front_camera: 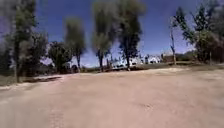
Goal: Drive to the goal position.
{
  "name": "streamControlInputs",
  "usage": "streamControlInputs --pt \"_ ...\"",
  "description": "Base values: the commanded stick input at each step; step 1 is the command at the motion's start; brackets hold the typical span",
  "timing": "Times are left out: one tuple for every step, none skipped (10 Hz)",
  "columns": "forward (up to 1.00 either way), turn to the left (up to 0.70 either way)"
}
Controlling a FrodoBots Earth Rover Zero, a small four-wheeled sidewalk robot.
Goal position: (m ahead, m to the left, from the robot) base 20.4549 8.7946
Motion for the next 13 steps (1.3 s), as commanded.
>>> streamControlInputs --pt "0.7 0.35" --pt "0.7 0.35" --pt "0.7 0.35" --pt "0.7 0.35" --pt "0.7 0.35" --pt "0.7 0.35" --pt "0.7 0.35" --pt "0.7 0.35" --pt "0.7 0.35" --pt "0.7 0.35" --pt "0.7 0.35" --pt "0.7 0.35" --pt "0.7 0.27"
